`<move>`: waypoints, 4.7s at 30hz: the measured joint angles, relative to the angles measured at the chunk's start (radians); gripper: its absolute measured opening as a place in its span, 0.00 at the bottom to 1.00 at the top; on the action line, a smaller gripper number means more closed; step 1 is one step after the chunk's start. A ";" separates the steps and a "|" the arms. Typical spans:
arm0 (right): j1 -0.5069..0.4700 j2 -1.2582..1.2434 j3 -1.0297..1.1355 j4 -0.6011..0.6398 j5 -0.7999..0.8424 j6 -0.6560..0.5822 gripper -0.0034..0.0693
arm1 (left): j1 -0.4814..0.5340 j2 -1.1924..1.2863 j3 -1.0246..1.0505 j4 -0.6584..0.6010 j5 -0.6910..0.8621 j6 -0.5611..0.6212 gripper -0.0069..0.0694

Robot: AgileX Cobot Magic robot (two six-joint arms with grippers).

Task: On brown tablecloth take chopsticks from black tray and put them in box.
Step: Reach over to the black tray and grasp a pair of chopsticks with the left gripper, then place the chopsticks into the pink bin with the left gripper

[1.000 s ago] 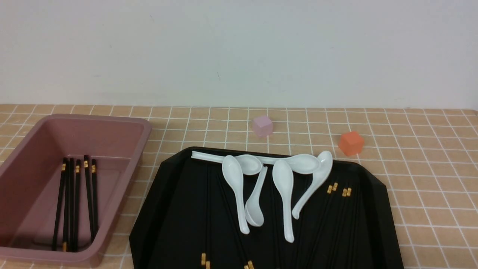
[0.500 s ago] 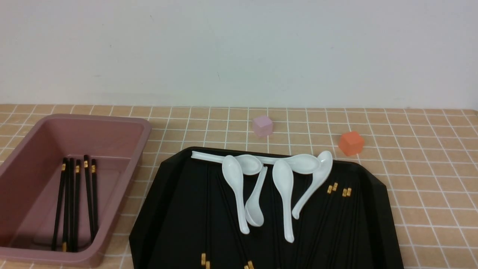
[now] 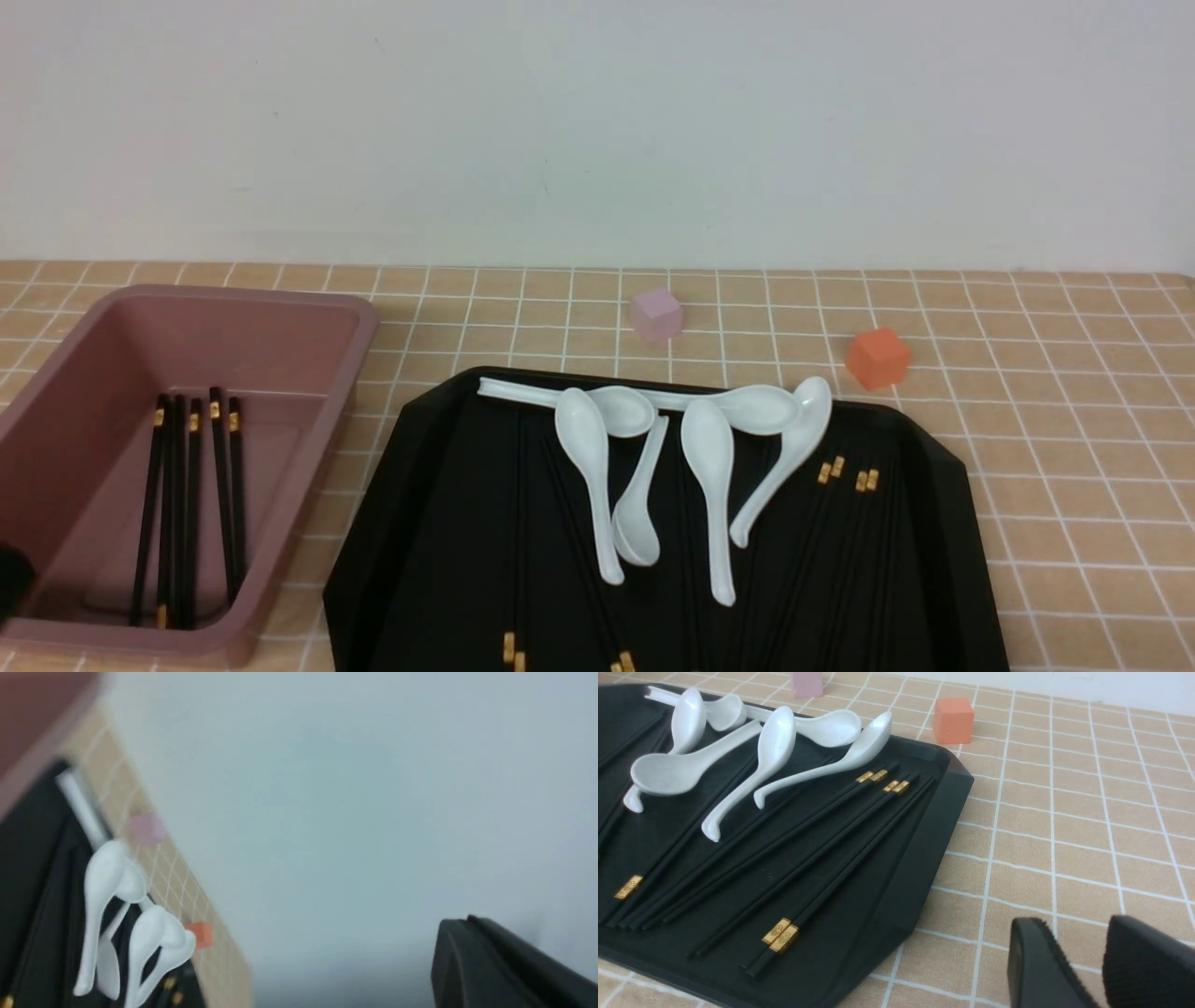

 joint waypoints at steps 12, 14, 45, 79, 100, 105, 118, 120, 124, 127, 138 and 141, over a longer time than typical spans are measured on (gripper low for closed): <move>0.000 0.000 0.000 0.000 0.000 0.000 0.38 | -0.009 0.872 -0.454 0.423 0.757 0.035 0.07; 0.000 0.000 0.000 0.000 0.000 0.000 0.38 | -0.055 0.988 -0.479 0.442 0.742 0.034 0.07; 0.000 0.000 0.000 0.000 0.000 0.000 0.38 | -0.510 1.763 -0.913 0.953 0.509 -0.324 0.61; 0.000 0.000 0.000 0.001 0.000 0.000 0.38 | -0.510 1.863 -0.935 1.100 0.469 -0.323 0.39; 0.000 0.000 0.000 0.001 0.000 0.000 0.38 | -0.511 1.690 -0.922 1.100 0.569 -0.305 0.23; 0.000 0.000 0.000 0.001 0.000 0.000 0.38 | -0.487 1.523 -0.920 1.100 0.582 -0.320 0.23; 0.000 0.000 0.000 0.000 0.000 0.000 0.38 | 0.076 1.314 -0.842 1.135 0.668 -0.114 0.23; 0.000 0.000 0.000 0.000 0.000 0.000 0.38 | 0.122 1.314 -0.810 1.134 0.602 -0.108 0.23; 0.000 0.000 0.000 0.001 0.000 0.000 0.38 | 0.166 1.318 -0.751 1.137 0.468 -0.102 0.23; 0.000 0.000 0.000 0.000 0.000 0.000 0.38 | 0.168 1.351 -0.743 1.130 0.386 -0.095 0.24; 0.000 0.000 0.000 0.000 0.000 0.000 0.38 | 0.167 1.527 -0.743 1.058 0.367 -0.074 0.48; 0.000 0.000 0.000 0.000 0.000 0.000 0.38 | 0.134 1.518 -0.746 1.052 0.424 -0.025 0.50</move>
